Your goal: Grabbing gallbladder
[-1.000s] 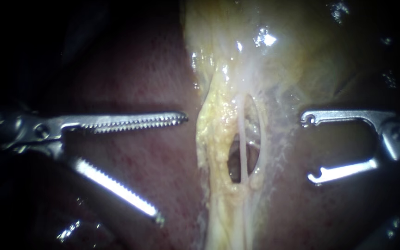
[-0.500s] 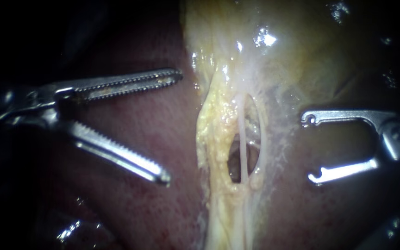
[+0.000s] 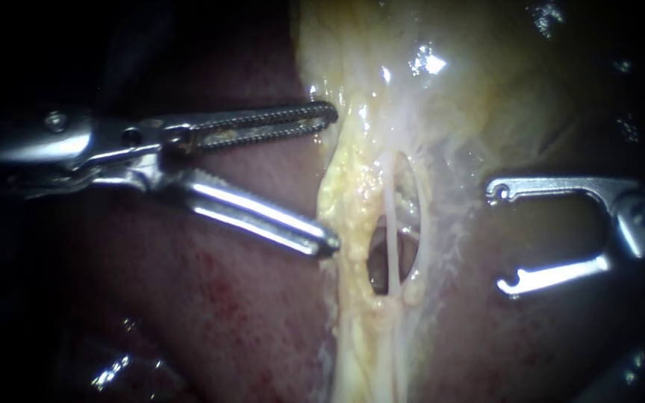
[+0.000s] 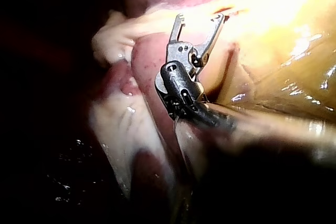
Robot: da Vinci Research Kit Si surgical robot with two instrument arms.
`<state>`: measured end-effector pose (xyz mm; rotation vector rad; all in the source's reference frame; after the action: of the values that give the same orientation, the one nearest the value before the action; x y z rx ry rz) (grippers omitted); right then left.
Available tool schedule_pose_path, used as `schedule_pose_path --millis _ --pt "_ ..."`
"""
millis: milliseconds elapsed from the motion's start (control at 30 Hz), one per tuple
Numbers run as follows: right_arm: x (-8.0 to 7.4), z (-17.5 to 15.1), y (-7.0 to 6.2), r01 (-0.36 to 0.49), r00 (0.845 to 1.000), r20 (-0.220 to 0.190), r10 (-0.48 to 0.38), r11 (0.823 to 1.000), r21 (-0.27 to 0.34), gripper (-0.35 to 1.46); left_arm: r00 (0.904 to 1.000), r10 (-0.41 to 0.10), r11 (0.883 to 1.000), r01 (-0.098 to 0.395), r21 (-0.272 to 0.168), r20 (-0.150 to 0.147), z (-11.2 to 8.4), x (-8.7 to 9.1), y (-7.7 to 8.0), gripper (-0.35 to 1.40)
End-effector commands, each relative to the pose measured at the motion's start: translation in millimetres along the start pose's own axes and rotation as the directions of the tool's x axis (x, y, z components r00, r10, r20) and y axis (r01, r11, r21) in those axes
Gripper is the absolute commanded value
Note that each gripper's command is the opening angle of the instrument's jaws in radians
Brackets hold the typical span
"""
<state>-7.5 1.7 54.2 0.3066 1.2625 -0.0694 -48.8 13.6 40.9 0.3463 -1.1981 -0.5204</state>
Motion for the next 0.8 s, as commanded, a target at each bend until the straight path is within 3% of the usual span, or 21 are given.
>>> schedule_pose_path --millis 33,200,400,800 --pt "0.0 0.0 0.0 -0.001 1.0 0.0 0.001 1.0 -0.001 0.59 1.0 0.004 1.0 -0.004 -0.001 -0.003 0.1 0.2 0.2 0.72" --pt "0.0 0.0 0.0 -0.001 1.0 0.0 0.001 1.0 -0.001 0.59 0.9998 -0.013 1.0 0.012 -0.005 -0.016 0.7 1.6 0.5 0.71" --pt "0.0 0.0 0.0 -0.001 1.0 0.0 0.001 1.0 -0.001 0.59 0.9988 -0.04 0.999 0.04 -0.01 -0.028 1.0 2.0 0.6 0.64" --pt "0.0 0.0 0.0 -0.001 1.0 0.0 0.001 1.0 -0.001 0.59 0.9919 -0.125 0.992 0.124 -0.031 -0.021 2.0 1.9 1.3 0.09"
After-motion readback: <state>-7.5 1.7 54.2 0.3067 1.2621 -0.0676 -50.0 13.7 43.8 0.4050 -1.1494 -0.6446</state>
